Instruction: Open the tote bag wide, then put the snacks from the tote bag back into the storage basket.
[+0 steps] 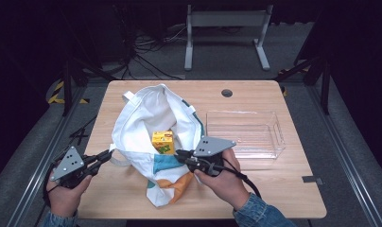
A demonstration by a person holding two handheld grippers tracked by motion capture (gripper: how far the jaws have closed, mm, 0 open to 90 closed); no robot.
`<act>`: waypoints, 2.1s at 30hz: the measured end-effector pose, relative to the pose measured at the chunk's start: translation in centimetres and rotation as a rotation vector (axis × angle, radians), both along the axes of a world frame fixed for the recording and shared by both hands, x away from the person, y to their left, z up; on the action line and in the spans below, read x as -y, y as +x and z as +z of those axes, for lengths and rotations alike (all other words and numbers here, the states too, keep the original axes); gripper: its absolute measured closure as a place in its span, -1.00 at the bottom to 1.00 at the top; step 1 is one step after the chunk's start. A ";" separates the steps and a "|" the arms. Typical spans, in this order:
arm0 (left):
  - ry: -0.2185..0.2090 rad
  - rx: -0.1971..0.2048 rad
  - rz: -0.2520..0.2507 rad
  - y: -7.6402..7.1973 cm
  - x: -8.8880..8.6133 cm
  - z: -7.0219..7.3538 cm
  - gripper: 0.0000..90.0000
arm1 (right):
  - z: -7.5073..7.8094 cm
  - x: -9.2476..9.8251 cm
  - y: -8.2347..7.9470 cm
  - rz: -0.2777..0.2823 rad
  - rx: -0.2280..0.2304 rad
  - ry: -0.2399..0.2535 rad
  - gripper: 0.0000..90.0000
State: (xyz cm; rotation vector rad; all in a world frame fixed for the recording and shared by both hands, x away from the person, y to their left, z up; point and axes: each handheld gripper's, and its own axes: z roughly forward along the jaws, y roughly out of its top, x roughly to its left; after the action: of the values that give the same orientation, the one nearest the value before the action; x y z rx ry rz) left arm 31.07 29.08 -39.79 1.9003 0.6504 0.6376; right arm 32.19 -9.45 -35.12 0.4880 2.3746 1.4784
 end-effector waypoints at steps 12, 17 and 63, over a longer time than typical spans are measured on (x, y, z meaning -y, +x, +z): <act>0.055 -0.100 0.004 1.6 0.7 -2.1 0.96 | -5.5 -1.9 2.6 -0.009 -0.134 -0.166 0.84; 0.096 -0.174 0.017 2.3 0.8 -3.0 0.96 | -7.7 -1.8 3.2 -0.035 -0.194 -0.192 0.89; -0.124 -0.101 0.131 -0.1 -1.9 -1.1 0.02 | 1.5 3.7 5.7 -0.004 -0.143 0.055 0.11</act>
State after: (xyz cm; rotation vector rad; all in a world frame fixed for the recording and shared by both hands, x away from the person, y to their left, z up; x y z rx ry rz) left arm 30.94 31.01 -40.87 1.7938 0.8658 0.5724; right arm 37.93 -13.18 -33.64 0.6318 2.4441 1.5584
